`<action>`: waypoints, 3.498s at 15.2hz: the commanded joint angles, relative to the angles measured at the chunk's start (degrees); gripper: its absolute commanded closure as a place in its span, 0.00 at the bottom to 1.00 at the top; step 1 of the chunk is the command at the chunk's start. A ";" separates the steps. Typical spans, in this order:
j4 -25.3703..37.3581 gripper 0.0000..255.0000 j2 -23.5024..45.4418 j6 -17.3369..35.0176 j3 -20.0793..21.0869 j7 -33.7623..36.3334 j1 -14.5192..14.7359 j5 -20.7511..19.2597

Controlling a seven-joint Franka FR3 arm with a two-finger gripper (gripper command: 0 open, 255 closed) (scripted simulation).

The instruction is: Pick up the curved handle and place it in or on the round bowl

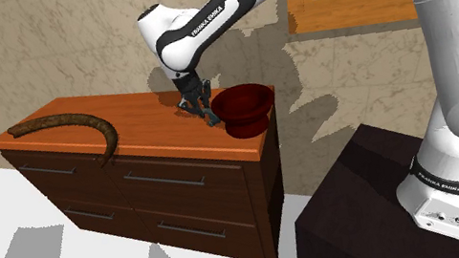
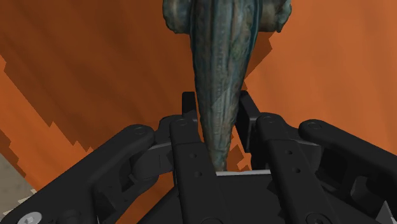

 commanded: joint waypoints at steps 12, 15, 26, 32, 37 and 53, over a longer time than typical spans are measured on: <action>1.95 1.00 -1.30 -3.13 0.24 -0.82 -0.02 0.62; 3.31 1.00 -1.95 -5.07 0.37 -1.30 0.00 0.94; 9.59 1.00 -3.43 -12.61 0.68 -2.96 0.29 1.77; 14.02 1.00 -3.55 -17.06 0.78 -3.81 0.62 1.97; 18.38 1.00 -3.20 -21.00 0.83 -4.51 1.02 1.97; -19.34 1.00 -34.40 -12.91 0.69 -6.75 -2.30 9.62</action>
